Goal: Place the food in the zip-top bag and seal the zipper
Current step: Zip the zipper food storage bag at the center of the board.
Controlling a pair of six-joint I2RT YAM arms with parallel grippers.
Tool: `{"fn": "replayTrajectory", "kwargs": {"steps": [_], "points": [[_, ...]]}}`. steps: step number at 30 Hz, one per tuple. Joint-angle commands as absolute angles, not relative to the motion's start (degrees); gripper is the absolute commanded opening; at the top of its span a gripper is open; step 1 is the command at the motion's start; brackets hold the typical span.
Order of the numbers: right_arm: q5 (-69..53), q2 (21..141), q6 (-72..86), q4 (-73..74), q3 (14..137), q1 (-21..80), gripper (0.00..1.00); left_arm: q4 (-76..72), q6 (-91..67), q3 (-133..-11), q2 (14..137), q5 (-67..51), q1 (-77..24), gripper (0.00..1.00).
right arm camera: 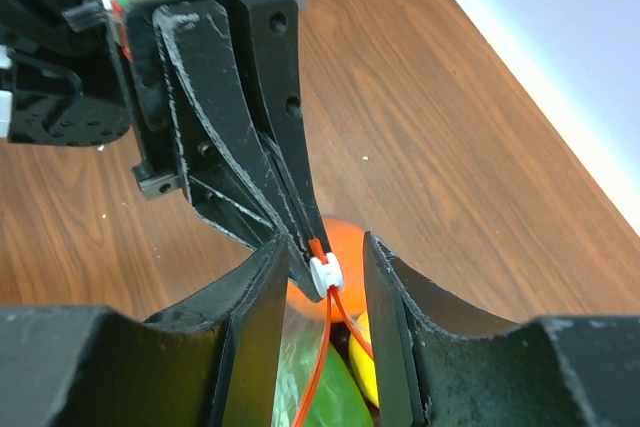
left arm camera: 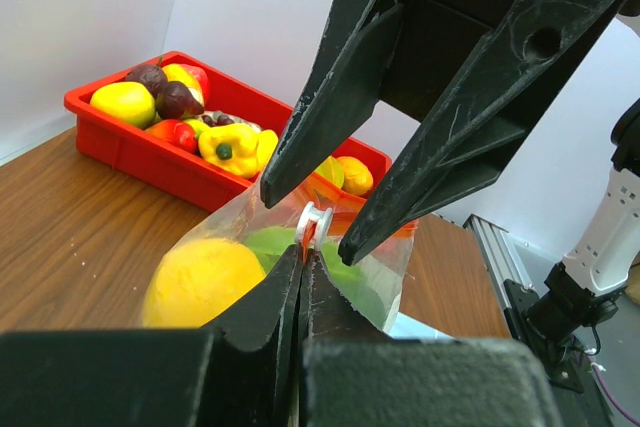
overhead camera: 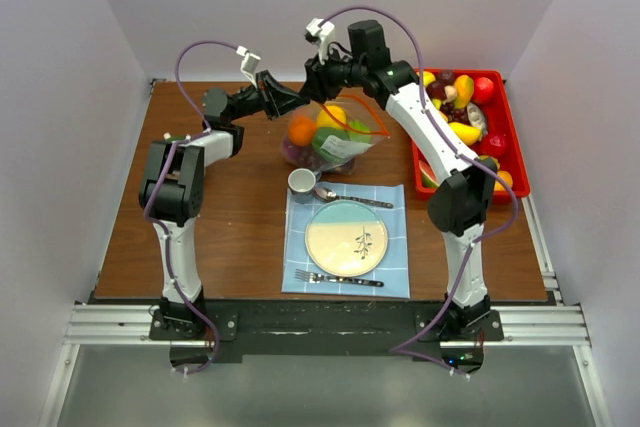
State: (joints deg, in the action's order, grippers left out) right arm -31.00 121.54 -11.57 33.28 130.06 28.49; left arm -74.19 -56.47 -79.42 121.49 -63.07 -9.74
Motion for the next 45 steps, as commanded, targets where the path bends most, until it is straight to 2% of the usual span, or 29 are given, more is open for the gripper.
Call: {"fn": "replayTrajectory", "kwargs": {"steps": [1,30,39,45], "points": [[-31.38,121.20,-12.39,33.49,131.92,28.57,0.40,-108.63,-57.04,-81.56,118.65,-63.98,-9.32,0.00],[-30.06,122.34,-12.83,34.02,129.82,28.04,0.37,-108.63,-56.60,-81.47,118.56,-63.72,-9.32,0.00],[-29.45,120.94,-11.87,32.61,127.62,27.42,0.16,-108.63,-55.20,-80.95,118.74,-62.06,-9.23,0.00],[-25.85,117.60,-10.99,31.12,122.54,27.33,0.12,-105.92,-50.91,-78.41,117.86,-59.07,-9.05,0.00]]}}
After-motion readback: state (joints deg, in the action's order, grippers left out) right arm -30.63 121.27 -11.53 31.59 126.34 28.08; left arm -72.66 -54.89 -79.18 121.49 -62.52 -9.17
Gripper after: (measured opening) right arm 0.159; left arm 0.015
